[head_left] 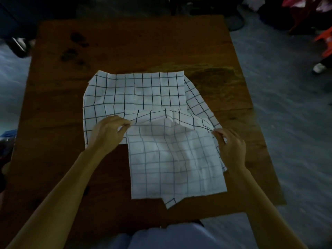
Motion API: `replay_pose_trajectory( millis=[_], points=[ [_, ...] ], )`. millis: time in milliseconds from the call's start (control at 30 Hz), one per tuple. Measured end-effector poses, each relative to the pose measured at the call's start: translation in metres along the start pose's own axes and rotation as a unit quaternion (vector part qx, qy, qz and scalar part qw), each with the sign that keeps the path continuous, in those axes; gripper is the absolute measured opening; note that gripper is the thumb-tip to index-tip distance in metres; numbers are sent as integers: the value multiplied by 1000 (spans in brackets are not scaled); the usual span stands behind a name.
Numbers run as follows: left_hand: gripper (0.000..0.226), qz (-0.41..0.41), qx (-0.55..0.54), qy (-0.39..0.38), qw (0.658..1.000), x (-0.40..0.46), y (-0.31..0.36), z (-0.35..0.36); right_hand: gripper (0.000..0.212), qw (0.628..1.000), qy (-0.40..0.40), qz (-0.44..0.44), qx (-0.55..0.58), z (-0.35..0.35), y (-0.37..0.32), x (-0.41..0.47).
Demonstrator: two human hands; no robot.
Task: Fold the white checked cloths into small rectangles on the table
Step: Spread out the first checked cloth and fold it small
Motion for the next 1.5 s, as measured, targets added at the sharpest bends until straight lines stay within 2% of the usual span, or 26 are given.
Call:
replay_pose_trajectory(
  millis=[133, 333, 533, 600, 667, 767, 800, 833, 867, 933, 967, 1000, 1067, 1200, 1333, 1500],
  points=[
    [15, 22, -1, -36, 999, -35, 8, 14, 19, 998, -43, 34, -27, -9, -1, -46],
    [13, 63, -3, -104, 993, -83, 32, 30, 17, 989, -61, 116, -73, -22, 9, -98],
    [13, 74, 18, -218, 973, -117, 56, 55, 18, 981, -87, 140, -100, -26, 16, -126],
    [13, 71, 52, -274, 958, -122, 62, 59, 17, 977, -107, 152, -101, -24, 20, -134],
    [17, 49, 79, -348, 933, -124, 67, 60, 21, 969, -160, 154, -108, -19, 29, -140],
    [33, -54, 63, -457, 885, -113, 66, 50, 33, 941, -266, 157, -139, -13, 36, -143],
    [35, -83, 55, -460, 882, -104, 65, 44, 35, 937, -271, 170, -140, -13, 34, -140],
    [35, -98, 50, -432, 895, -92, 66, 38, 36, 939, -263, 180, -131, -12, 30, -133],
    [33, -98, 51, -368, 923, -79, 67, 31, 38, 946, -244, 181, -115, -10, 23, -125],
    [28, -81, 43, -195, 976, -52, 72, 28, 38, 962, -209, 153, -88, -2, 4, -104],
    [30, -74, 35, -133, 988, -40, 75, 32, 36, 967, -210, 123, -82, 6, -6, -91],
    [35, -73, 35, -106, 991, -30, 79, 42, 35, 969, -218, 90, -74, 16, -17, -77],
    [48, -78, 64, -126, 987, -16, 85, 67, 36, 968, -244, 46, -42, 43, -34, -52],
    [71, -75, 156, -226, 959, -9, 81, 119, 47, 956, -291, 25, -12, 95, -50, -20],
    [82, -68, 201, -243, 947, -23, 58, 137, 55, 942, -327, 1, -69, 122, -37, -17],
    [90, -104, 208, -270, 934, -38, 36, 139, 63, 926, -353, 15, -130, 130, -17, -33]
  ],
)
Point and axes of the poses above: each hand's wrist, its own x-axis towards the middle knuckle, its own z-axis out of the palm, y = z × x, the point moved 1 cm from there along x, towards the middle knuckle, and after that the axes turned 7 degrees about -y, right-handed, at the moved point
